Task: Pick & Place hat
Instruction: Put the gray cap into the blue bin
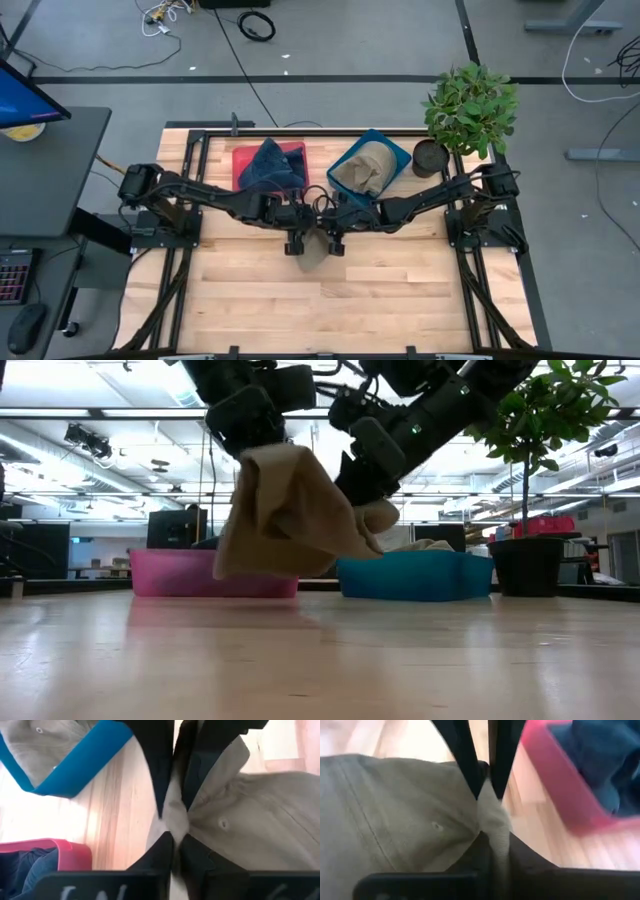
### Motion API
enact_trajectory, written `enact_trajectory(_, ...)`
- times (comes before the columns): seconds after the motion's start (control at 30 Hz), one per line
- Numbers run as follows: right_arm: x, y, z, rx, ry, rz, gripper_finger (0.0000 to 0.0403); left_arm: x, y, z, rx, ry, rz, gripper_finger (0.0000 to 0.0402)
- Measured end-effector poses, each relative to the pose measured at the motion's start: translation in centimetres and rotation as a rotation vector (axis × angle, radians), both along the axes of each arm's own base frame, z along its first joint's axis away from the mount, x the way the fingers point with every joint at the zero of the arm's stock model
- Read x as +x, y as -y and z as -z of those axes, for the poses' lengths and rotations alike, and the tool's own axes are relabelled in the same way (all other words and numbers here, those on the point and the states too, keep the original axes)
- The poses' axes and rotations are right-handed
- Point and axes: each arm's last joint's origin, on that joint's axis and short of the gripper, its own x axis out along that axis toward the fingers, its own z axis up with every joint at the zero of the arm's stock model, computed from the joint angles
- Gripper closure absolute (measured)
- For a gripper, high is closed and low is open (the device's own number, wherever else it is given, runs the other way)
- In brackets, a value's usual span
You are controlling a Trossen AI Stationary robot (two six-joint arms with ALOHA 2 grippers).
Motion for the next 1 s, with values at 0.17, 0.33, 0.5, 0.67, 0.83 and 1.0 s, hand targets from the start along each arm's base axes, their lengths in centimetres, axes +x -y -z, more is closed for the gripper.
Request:
enact_trajectory(0.17,-0.6,0.0,0.5,0.07,-0.063,0.062,0.036,0.0,-0.3,0.0,0.012,-0.002,-0.016,0.0305)
enact_trajectory(0.33,-1.8,0.1,-0.1,0.007,-0.122,0.181,0.0376,-0.1,0.0,-0.2,0.063,0.019,-0.074,0.0251)
enact_trajectory(0.5,-3.9,0.3,-3.0,-0.071,-0.11,0.309,0.038,-0.4,0.9,-0.5,0.081,0.054,-0.146,0.0231)
enact_trajectory(0.67,-7.0,0.9,-7.7,-0.162,-0.006,0.43,0.0373,-0.7,2.3,-0.5,0.046,0.068,-0.152,0.023)
enact_trajectory(0.83,-10.6,2.8,-10.9,-0.337,0.131,0.819,0.0373,-0.9,3.3,-0.5,-0.008,0.089,-0.194,0.023)
enact_trajectory(1.0,-12.3,5.1,-10.3,-0.202,0.211,1.108,0.0368,-0.9,3.4,-0.4,-0.009,0.088,-0.189,0.023)
